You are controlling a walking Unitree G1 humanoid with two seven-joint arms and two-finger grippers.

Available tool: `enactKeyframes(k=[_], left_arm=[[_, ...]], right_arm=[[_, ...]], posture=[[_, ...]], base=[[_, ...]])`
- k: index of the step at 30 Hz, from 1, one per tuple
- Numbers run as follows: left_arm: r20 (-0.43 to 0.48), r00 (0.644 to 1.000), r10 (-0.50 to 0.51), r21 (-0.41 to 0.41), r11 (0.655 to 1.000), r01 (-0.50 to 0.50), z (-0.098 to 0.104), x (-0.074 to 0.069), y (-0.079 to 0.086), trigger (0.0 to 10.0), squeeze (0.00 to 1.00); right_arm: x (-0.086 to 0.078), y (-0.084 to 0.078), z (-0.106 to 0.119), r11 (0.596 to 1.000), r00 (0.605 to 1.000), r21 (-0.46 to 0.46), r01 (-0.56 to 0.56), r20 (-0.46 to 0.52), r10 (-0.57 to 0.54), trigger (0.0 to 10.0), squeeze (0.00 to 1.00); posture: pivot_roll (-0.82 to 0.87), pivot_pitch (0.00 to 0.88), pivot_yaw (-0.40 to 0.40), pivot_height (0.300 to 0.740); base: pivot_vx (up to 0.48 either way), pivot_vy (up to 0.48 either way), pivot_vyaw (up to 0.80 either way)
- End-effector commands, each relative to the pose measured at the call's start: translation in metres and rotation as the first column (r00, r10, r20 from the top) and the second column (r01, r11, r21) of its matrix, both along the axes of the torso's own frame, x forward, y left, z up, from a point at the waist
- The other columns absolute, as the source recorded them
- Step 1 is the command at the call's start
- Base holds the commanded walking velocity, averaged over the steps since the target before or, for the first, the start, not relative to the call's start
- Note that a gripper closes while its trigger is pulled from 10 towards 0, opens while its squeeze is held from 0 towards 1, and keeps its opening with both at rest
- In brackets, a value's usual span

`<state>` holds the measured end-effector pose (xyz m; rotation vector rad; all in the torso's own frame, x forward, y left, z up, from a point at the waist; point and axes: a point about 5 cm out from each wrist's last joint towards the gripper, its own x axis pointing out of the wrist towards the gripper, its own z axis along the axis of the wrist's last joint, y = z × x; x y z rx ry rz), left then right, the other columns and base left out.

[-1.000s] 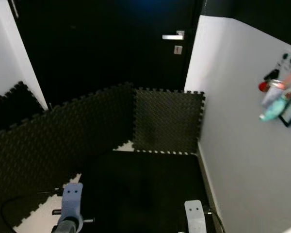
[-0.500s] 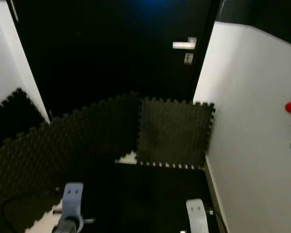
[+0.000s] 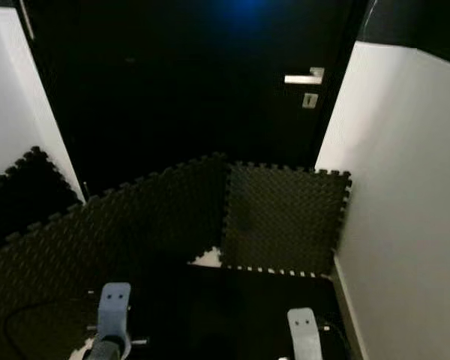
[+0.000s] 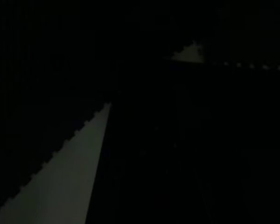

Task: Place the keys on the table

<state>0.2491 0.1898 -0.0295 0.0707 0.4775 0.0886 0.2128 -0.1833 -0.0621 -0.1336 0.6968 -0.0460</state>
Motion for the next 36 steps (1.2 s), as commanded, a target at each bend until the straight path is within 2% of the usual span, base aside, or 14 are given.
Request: enactKeyframes(k=[1, 24, 36], left_arm=[[-0.010, 1.000, -0.018, 0.003, 1.000, 0.018, -0.0006, 0.0004, -0.0027, 10.0, 0.00], [-0.010, 1.000, -0.026, -0.002, 1.000, 0.026, -0.0017, -0.0010, -0.0058, 10.0, 0.00], [-0.002, 0.999, -0.041, 0.004, 0.999, 0.041, 0.0001, 0.0015, -0.0072, 10.0, 0.00]], right_arm=[[-0.0044, -0.0055, -0.0020, 1.000, 1.000, -0.010, 0.020, -0.012, -0.021, 10.0, 0.00], [-0.0065, -0.0095, -0.0027, 0.999, 0.999, -0.017, 0.034, -0.018, -0.034, 10.0, 0.00], [-0.0063, -0.0078, -0.0030, 0.999, 0.999, -0.014, 0.035, -0.020, -0.035, 10.0, 0.00]], posture=[[0.06, 0.025, -0.031, 0.740], [0.05, 0.030, -0.033, 0.740], [0.05, 0.031, -0.031, 0.740]], base=[[0.311, 0.000, 0.00], [0.310, 0.000, 0.00], [0.000, 0.000, 0.00]])
